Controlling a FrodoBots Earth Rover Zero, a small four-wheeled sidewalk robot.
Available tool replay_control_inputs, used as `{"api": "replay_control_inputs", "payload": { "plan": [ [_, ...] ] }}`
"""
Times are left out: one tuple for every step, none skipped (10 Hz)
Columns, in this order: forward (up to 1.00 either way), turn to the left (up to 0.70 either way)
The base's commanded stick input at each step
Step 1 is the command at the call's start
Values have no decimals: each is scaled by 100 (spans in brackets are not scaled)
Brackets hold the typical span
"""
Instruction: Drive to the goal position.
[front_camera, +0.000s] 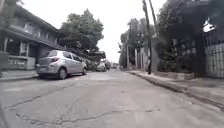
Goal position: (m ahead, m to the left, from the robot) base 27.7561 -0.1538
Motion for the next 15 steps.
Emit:
{"api": "replay_control_inputs", "payload": {
  "plan": [
    [70,0],
    [70,0],
    [70,0],
    [70,0],
    [70,0],
    [70,0],
    [70,0],
    [70,-2],
    [70,-9],
    [70,-17],
    [70,-25],
    [70,-33],
    [70,-18],
    [70,0],
    [70,0]
  ]
}}
